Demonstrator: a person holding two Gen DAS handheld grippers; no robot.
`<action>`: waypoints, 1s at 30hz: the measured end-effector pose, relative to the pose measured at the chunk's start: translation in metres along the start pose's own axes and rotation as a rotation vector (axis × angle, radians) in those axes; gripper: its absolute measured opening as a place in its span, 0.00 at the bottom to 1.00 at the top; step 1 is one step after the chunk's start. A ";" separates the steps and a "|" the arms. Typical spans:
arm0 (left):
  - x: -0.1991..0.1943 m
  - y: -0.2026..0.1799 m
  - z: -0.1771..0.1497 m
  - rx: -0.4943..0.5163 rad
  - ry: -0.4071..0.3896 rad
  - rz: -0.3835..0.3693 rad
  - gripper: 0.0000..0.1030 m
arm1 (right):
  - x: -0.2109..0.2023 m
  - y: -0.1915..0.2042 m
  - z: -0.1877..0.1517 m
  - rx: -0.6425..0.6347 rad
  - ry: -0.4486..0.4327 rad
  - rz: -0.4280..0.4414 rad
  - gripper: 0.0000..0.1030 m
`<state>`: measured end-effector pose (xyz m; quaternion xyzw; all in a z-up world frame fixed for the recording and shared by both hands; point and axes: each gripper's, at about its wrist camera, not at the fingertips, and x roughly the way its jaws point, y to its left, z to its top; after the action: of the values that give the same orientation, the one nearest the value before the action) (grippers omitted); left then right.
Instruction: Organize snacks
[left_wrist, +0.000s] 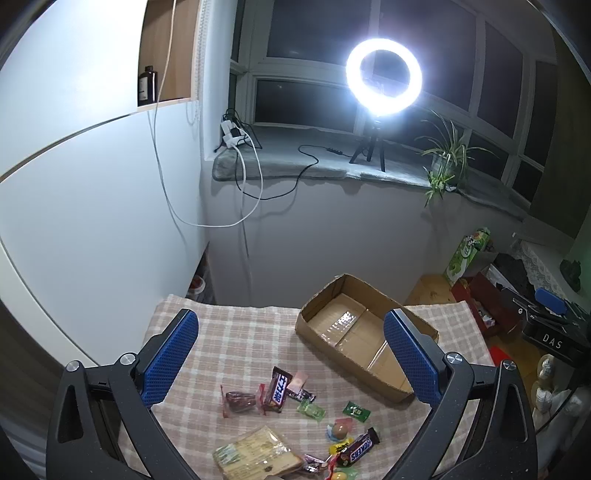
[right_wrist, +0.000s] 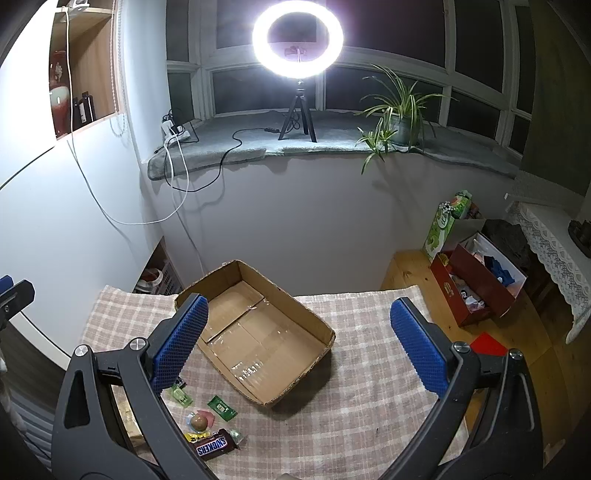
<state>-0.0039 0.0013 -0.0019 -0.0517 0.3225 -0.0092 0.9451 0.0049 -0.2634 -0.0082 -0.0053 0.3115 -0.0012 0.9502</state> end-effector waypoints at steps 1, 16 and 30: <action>0.000 0.000 0.000 0.000 0.001 0.000 0.97 | 0.003 0.001 -0.004 0.001 0.005 0.001 0.99; 0.018 0.030 -0.029 -0.093 0.116 0.007 0.95 | 0.041 0.022 -0.035 -0.080 0.145 0.150 0.99; 0.052 0.095 -0.114 -0.374 0.418 -0.045 0.83 | 0.113 0.091 -0.088 -0.141 0.495 0.533 0.81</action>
<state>-0.0342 0.0827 -0.1331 -0.2295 0.5053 0.0190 0.8317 0.0436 -0.1743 -0.1467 0.0109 0.5218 0.2667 0.8102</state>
